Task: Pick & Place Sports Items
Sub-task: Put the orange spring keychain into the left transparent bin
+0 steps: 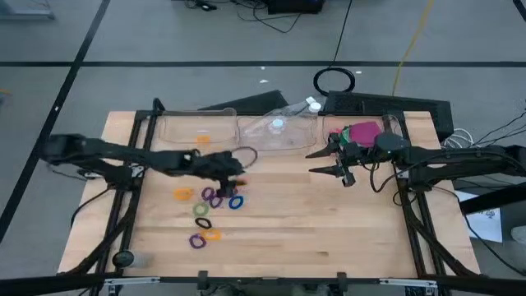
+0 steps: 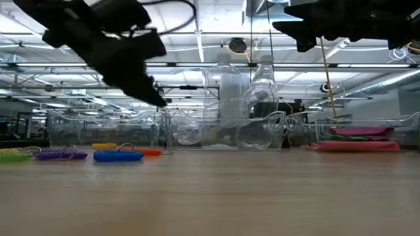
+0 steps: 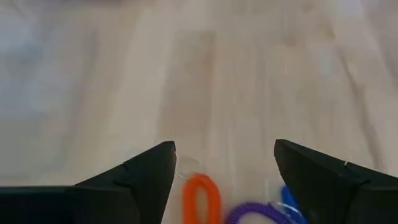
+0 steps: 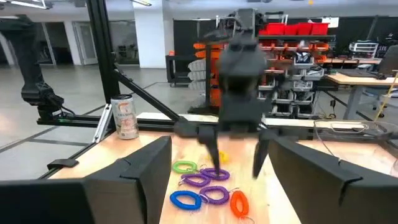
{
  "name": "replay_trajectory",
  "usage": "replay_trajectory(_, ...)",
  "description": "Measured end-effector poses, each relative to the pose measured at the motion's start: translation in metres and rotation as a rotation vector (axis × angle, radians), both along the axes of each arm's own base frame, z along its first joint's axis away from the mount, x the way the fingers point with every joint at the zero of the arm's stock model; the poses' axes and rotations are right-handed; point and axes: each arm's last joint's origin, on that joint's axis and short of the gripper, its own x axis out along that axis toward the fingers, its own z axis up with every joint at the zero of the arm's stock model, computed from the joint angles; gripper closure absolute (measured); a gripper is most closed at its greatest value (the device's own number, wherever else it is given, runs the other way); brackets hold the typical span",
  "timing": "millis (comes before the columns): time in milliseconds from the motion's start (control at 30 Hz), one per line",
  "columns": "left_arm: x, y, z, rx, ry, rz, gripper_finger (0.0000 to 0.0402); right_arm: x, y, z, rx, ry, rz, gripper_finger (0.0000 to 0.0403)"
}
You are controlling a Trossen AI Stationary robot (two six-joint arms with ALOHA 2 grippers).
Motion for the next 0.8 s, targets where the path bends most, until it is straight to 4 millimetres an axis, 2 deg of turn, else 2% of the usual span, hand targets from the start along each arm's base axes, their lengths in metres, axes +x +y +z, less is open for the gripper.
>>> replay_trajectory(200,0.012,-0.008,-0.043,-0.045,0.159,0.023,0.0174,0.000,0.000,0.000,0.007,0.001,0.000,0.0206)
replay_trajectory(367,0.014,-0.008,-0.066,-0.070,0.256,0.061,0.0174,0.000,0.000,0.000,0.007,0.001,0.000,0.0206)
replay_trajectory(500,0.013,-0.005,-0.073,-0.060,0.298,0.085,0.0174,0.000,0.000,0.000,0.007,0.001,0.000,0.0206)
replay_trajectory(800,0.011,0.002,-0.075,-0.047,0.319,0.118,0.0174,0.000,0.000,0.000,0.007,0.001,0.000,0.0206)
